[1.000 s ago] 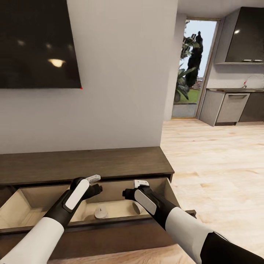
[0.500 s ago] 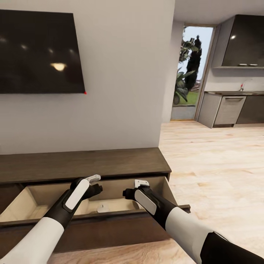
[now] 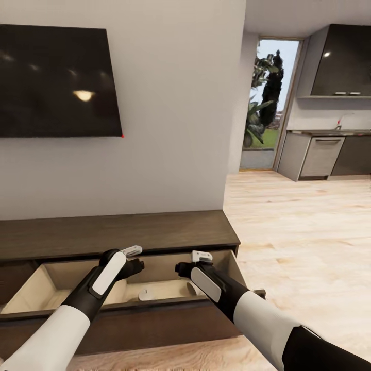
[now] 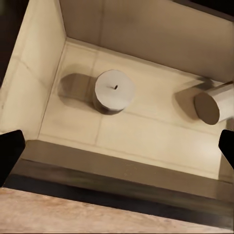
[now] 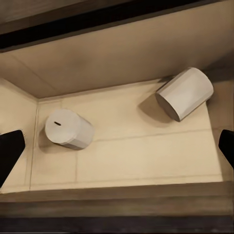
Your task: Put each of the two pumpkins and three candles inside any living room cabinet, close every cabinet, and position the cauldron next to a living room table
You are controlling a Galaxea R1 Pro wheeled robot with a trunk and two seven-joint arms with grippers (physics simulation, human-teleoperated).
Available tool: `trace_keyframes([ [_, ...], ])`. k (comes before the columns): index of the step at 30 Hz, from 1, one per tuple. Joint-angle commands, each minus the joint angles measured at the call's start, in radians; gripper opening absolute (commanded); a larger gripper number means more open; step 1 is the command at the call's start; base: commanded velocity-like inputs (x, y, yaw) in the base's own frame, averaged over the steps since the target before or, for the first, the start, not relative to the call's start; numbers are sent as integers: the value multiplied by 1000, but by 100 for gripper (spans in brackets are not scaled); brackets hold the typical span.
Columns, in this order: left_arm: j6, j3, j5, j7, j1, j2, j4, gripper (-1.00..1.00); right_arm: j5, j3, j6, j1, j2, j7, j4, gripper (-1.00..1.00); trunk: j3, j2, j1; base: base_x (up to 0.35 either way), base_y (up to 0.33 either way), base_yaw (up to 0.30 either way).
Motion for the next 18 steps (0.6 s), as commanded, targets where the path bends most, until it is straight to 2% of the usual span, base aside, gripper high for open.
trace_keyframes([
  [1, 0, -4, 11, 10, -1, 1, -1, 100, -5, 5, 1, -1, -1, -7, -1, 100, 2, 7, -5, -235, 64, 0],
  [18, 1, -3, 11, 10, -1, 1, -1, 100, 6, 5, -23, -1, -2, -6, -13, 100, 55, 126, -70, -23, 6, 0],
])
